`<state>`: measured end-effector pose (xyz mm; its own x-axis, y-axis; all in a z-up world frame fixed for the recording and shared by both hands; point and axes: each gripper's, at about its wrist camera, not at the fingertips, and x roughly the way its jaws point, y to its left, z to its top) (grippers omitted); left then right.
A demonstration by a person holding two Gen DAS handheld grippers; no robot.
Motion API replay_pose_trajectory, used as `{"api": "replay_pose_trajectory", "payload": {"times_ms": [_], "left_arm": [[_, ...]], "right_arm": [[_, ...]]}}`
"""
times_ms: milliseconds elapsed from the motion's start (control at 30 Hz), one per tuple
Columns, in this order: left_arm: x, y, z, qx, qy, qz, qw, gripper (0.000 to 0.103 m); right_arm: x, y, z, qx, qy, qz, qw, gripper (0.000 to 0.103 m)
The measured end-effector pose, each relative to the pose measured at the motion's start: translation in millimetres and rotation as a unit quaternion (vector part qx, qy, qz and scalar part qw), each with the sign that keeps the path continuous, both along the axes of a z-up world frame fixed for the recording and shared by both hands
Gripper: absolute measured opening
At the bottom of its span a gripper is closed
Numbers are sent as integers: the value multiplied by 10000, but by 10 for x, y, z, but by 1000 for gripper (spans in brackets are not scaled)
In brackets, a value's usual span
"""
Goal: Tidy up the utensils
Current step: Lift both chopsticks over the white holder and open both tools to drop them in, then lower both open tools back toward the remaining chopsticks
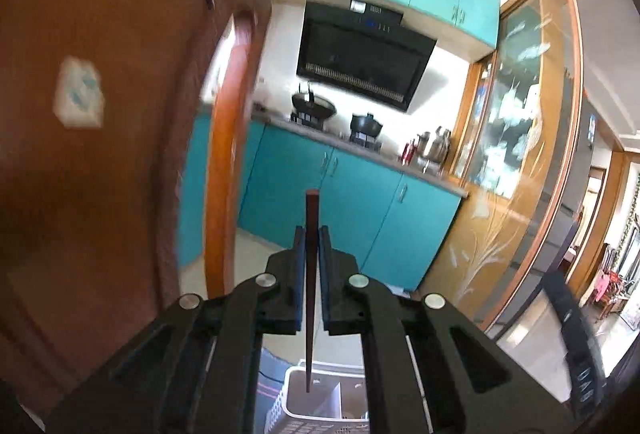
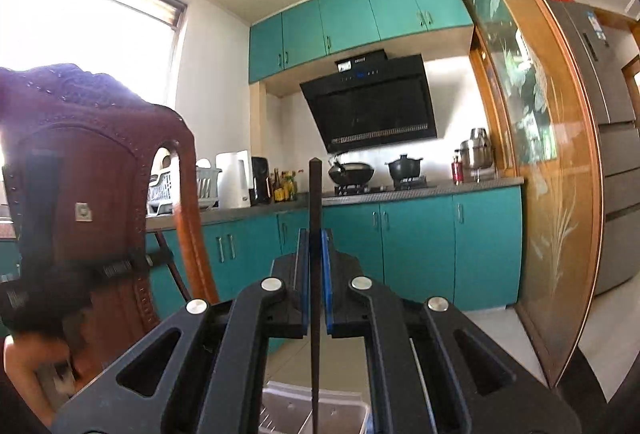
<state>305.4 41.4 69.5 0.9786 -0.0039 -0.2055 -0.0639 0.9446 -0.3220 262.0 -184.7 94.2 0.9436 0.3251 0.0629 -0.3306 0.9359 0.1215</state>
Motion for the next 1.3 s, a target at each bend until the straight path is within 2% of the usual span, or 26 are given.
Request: {"api": "replay_pose_trajectory", "payload": {"times_ms": [100, 267, 433, 533, 600, 667, 800, 900, 967, 1067, 1100, 1167, 1233, 1300], "left_arm": [[187, -71, -128, 60, 218, -43, 9997, 7], [372, -212, -371, 322, 561, -87, 9979, 7], [471, -295, -613, 312, 909, -277, 9950, 7], [444, -331, -708, 425, 1019, -343, 9933, 7], [419, -341, -734, 413, 1066, -428, 9925, 7], [378, -342, -748, 327, 1081, -516, 9923, 7], [182, -310, -770, 294, 1013, -574, 9928, 7], [-31, -277, -799, 301, 876, -602, 9939, 14], [-228, -216, -858, 331, 753, -527, 9952, 25], [-497, -172, -973, 561, 699, -319, 9955, 30], [-545, -160, -1014, 629, 739, -287, 9949, 31], [-626, -129, -1124, 729, 898, -277, 9929, 33], [-683, -90, -1218, 762, 1047, -282, 9912, 35], [-734, -56, -1277, 802, 1154, -310, 9896, 36]], "right_arm": [[120, 40, -84, -140, 97, -15, 9999, 6], [349, 88, -430, -444, 497, -23, 9978, 7], [425, 12, -692, -419, 957, 71, 9945, 7], [357, -42, -764, -412, 1075, 48, 9933, 8], [275, -80, -777, -472, 1092, 12, 9929, 15], [149, -110, -784, -525, 1079, 3, 9928, 30], [-238, -247, -798, -448, 996, 86, 9940, 41], [-574, -332, -943, -453, 1011, 166, 9937, 48], [-757, -362, -1135, -506, 1222, 258, 9909, 53], [-835, -270, -1526, -741, 2020, 427, 9756, 58], [-796, -160, -1735, -992, 2539, 525, 9607, 58], [-730, 34, -1995, -1484, 3164, 527, 9355, 58], [-703, 231, -2211, -1847, 3511, 612, 9159, 58], [-683, 362, -2334, -2013, 3726, 704, 9032, 58]]}}
